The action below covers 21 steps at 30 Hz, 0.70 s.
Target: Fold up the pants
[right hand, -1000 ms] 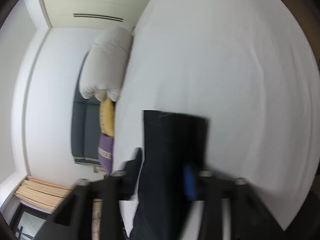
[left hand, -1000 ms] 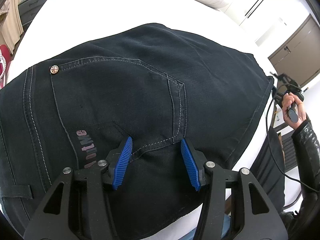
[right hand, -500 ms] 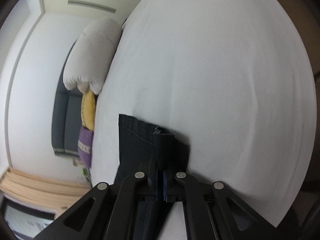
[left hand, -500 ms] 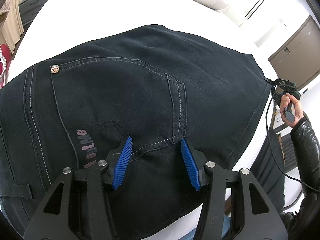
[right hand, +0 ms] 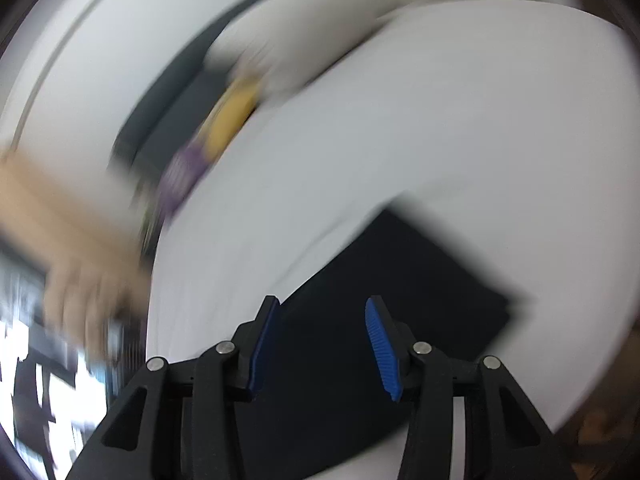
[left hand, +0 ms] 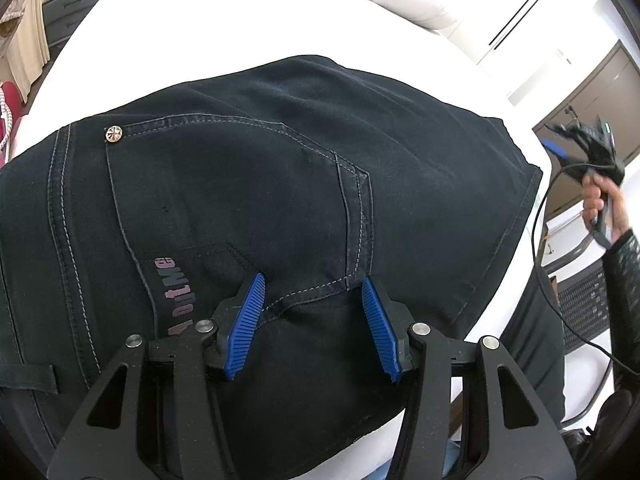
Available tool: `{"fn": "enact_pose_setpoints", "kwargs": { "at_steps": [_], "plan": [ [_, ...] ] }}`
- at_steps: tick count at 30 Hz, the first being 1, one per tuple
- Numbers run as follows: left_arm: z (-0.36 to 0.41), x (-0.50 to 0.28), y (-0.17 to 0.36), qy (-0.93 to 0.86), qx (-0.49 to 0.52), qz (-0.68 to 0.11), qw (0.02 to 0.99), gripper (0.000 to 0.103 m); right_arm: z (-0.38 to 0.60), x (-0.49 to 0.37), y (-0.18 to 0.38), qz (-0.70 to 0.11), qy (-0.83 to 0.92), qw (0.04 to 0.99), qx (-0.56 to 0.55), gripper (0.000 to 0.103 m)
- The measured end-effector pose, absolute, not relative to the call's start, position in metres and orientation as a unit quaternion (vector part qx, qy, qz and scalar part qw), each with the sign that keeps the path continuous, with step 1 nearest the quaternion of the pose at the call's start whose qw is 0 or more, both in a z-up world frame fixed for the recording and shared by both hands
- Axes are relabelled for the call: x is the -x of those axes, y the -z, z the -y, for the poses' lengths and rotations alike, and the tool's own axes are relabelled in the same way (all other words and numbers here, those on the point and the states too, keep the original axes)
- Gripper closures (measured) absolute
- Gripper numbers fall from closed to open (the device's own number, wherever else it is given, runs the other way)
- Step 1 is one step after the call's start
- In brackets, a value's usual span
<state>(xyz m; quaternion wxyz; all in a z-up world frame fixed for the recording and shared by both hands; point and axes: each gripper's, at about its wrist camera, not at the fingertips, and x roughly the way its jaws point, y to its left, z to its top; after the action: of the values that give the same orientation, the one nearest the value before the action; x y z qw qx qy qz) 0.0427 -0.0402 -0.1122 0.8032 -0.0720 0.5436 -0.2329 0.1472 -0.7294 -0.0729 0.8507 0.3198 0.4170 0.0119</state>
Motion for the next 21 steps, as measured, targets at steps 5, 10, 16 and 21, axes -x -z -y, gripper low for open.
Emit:
{"fn": "enact_pose_setpoints", "kwargs": {
  "at_steps": [5, 10, 16, 21],
  "plan": [
    [0.037, -0.041, 0.112, 0.233, 0.079, -0.541, 0.804, 0.054, 0.667, -0.210, 0.099, -0.523, -0.053, 0.821, -0.224, 0.063],
    [0.035, -0.042, 0.112, 0.234, 0.081, -0.542, 0.803, 0.054, 0.666, -0.248, 0.162, -0.586, -0.027, 0.781, -0.215, 0.091],
    [0.036, -0.042, 0.112, 0.229, 0.079, -0.540, 0.806, 0.054, 0.703, -0.269, 0.158, -0.504, 0.093, 0.835, -0.200, 0.103],
    [0.034, -0.038, 0.113, 0.227, 0.089, -0.534, 0.809, 0.054, 0.716, -0.230, 0.118, -0.437, 0.086, 0.859, -0.253, 0.081]
  ]
}}
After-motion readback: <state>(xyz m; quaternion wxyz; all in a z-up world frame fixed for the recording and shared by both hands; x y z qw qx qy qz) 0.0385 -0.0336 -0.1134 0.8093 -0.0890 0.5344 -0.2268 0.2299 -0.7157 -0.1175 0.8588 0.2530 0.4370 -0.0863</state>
